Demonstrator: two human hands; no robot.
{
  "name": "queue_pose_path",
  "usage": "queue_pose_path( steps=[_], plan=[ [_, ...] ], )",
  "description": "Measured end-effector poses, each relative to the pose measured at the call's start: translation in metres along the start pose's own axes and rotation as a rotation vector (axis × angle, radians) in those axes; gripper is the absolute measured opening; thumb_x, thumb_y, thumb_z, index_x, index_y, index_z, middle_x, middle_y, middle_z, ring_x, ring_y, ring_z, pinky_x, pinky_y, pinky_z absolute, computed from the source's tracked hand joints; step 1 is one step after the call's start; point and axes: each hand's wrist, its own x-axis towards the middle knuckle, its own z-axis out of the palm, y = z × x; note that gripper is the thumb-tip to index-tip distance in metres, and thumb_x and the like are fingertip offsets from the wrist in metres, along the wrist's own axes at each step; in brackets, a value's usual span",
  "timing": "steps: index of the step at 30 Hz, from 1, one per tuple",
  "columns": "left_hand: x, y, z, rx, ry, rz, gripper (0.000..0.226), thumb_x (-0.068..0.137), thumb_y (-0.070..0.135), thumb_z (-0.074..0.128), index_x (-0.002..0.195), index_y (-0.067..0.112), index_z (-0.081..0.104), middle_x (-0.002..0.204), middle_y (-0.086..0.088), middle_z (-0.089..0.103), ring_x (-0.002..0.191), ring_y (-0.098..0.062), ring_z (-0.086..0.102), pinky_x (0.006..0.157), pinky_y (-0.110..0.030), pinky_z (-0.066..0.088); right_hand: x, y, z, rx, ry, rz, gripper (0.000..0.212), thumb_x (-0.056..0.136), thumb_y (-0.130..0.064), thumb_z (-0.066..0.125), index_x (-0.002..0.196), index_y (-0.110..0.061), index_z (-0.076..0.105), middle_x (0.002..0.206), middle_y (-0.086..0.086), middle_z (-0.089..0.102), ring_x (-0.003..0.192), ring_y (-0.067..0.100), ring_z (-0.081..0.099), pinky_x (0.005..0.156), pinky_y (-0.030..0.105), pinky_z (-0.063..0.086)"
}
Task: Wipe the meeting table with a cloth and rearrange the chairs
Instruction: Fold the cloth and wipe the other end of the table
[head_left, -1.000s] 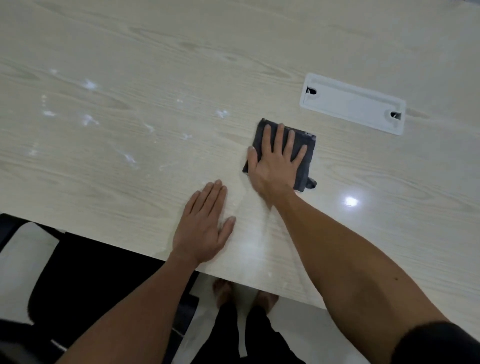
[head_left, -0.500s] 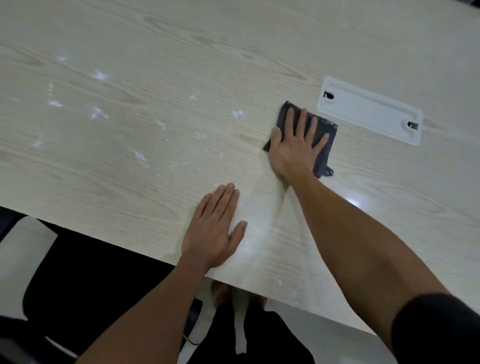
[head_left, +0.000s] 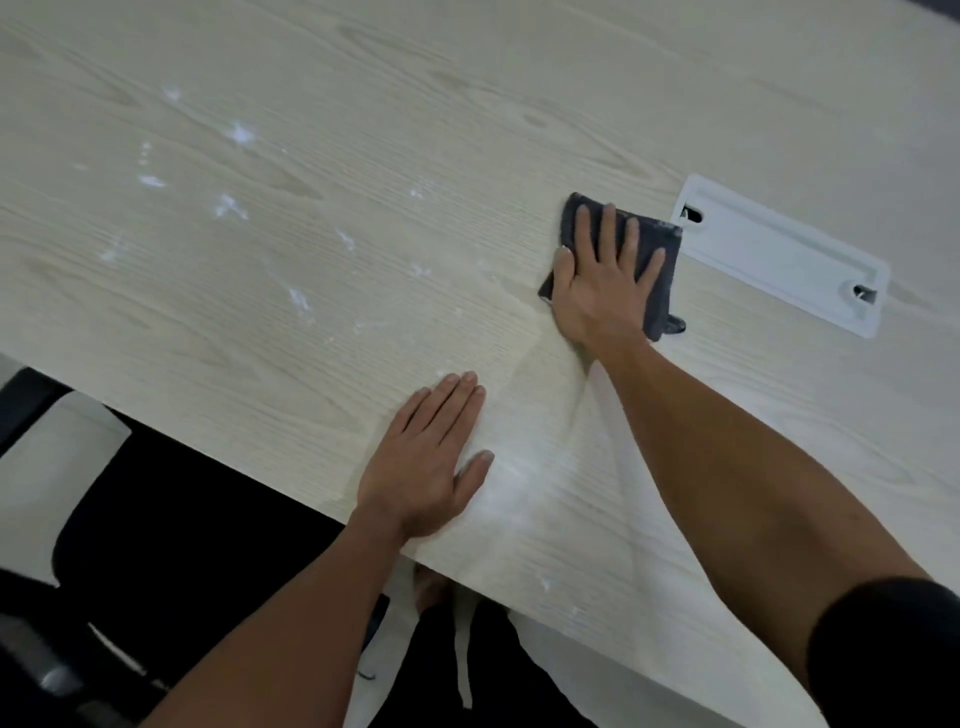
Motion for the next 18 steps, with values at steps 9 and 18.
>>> queue_pose_path(
  steps=[9,18],
  plan=[
    [0.000,0.001,-0.001,0.031,-0.017,0.004,0.075,0.106,0.052,0.043,0.165,0.010,0.025,0.175,-0.005,0.018,0.162,-0.019,0.013,0.129,-0.045,0.021,-0.050,0.003,0.018,-0.141,-0.075,-0.570,0.057,0.112,-0.051,0.017,0.167,-0.039,0.012,0.176,-0.009,0.008,0.163,0.020,0.001,0.129,0.058,-0.003],
    [0.003,-0.002,-0.001,0.001,0.006,0.013,0.073,0.107,0.053,0.042,0.164,0.010,0.028,0.174,-0.006,0.021,0.162,-0.020,0.016,0.129,-0.043,0.022,0.013,-0.091,0.023,-0.061,-0.035,-0.403,0.062,0.110,-0.051,0.008,0.169,-0.032,0.005,0.177,-0.003,0.000,0.163,0.026,-0.005,0.127,0.061,-0.009]
  ],
)
